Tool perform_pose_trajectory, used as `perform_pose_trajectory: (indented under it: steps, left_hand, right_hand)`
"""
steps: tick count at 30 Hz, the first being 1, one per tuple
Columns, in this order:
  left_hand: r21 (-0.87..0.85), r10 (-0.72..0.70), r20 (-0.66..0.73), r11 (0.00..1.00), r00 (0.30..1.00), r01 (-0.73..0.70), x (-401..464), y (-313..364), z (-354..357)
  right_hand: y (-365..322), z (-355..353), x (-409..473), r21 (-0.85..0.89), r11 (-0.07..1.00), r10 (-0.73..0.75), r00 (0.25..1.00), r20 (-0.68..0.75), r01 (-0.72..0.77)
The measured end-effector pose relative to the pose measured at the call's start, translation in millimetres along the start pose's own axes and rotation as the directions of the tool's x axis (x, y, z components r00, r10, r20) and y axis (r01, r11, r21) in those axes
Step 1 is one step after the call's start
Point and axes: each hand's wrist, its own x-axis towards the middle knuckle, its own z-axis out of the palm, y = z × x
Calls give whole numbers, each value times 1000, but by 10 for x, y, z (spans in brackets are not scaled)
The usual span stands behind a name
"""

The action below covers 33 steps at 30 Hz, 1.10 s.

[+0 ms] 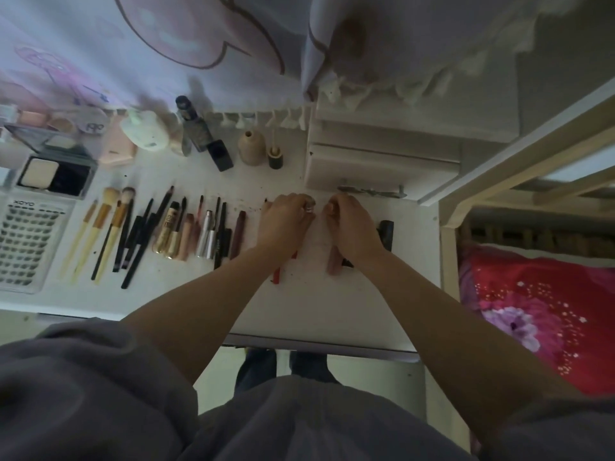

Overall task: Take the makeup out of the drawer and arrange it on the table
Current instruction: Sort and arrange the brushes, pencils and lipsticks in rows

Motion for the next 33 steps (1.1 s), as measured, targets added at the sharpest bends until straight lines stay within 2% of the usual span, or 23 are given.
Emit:
perform_pose_trajectory:
  steps: [7,9,12,15,17,19,22,26,29,33]
  left_hand:
    - [59,-34,45,998,998,31,-44,-15,-57]
    - [54,-48,-24,997,999,49,-126,-48,-105]
    - [22,-54,-131,998,990,57,-369,-65,-146]
    - [67,66,-41,996,997,-64,-633,103,-19]
    - [169,96,41,980,995,-102,-686,281,115]
    - [314,46,135,945,990,-87,-635,410,230]
    - [396,-59,242,917,969,-43,-512,489,277]
    - [346,-70,232,938,970,-15,-488,448,196]
    - [278,-3,248,958,969,-68,-501,354,3]
    - [82,141,295,982,945,-172,-521,246,-362]
  right_hand:
    - [174,-311,-109,51,998,30,998,-47,-28]
    - [194,-370,-137,16,999,42,999,-13,-42]
    - [172,-349,-155,-69,992,109,987,121,-101]
    - [85,-247,-147,-123,983,154,971,183,-133]
    - [52,-181,-125,-187,975,150,974,171,-118]
    - [49,-139,-101,-237,965,153,975,159,-113]
    - [57,-98,-67,-272,955,162,975,153,-116]
    - [25,-83,-58,-271,957,149,978,144,-106]
    - [-56,-166,-110,-119,980,175,977,120,-161]
    - [-256,-398,-213,70,949,274,916,295,-306]
